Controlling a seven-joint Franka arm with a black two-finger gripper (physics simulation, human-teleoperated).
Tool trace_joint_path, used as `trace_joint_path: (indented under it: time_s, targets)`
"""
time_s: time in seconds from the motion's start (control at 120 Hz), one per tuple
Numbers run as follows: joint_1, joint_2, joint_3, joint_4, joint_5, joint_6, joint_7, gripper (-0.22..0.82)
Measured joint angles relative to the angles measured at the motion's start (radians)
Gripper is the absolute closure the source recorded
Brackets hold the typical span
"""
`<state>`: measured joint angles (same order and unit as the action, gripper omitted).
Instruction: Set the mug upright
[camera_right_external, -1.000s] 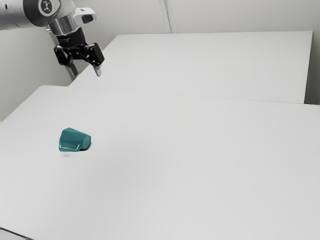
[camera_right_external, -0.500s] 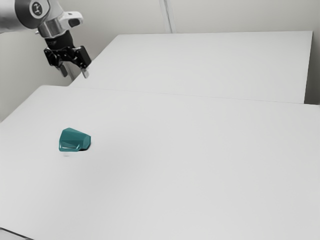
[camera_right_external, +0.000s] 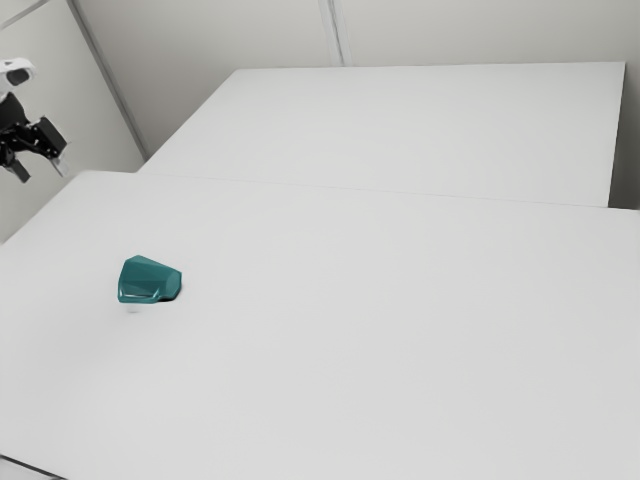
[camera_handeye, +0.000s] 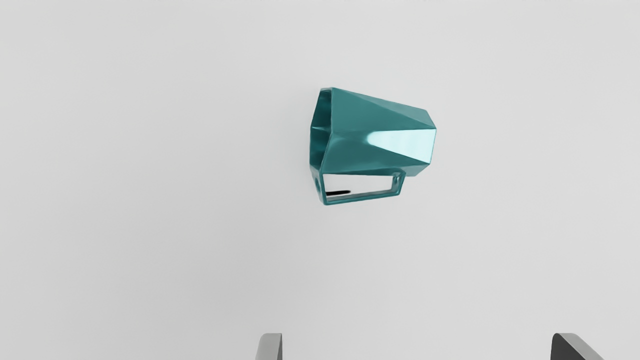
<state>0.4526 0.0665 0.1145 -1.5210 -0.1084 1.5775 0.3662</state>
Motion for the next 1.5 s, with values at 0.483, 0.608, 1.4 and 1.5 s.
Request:
trace_joint_path:
  time_s: [0.483, 0.608, 1.4, 1.5]
  targets:
    - [0.263, 0.039, 0.001, -0.266, -0.36, 0.241, 0.434, 0.02]
    - [0.303, 0.092, 0.002, -0.282, -0.466, 0.269, 0.555, 0.02]
    - [0.374, 0.33, -0.006, -0.237, -0.725, 0.107, 0.921, 0.02]
    - [0.366, 0.348, -0.01, -0.219, -0.738, 0.096, 0.934, 0.02]
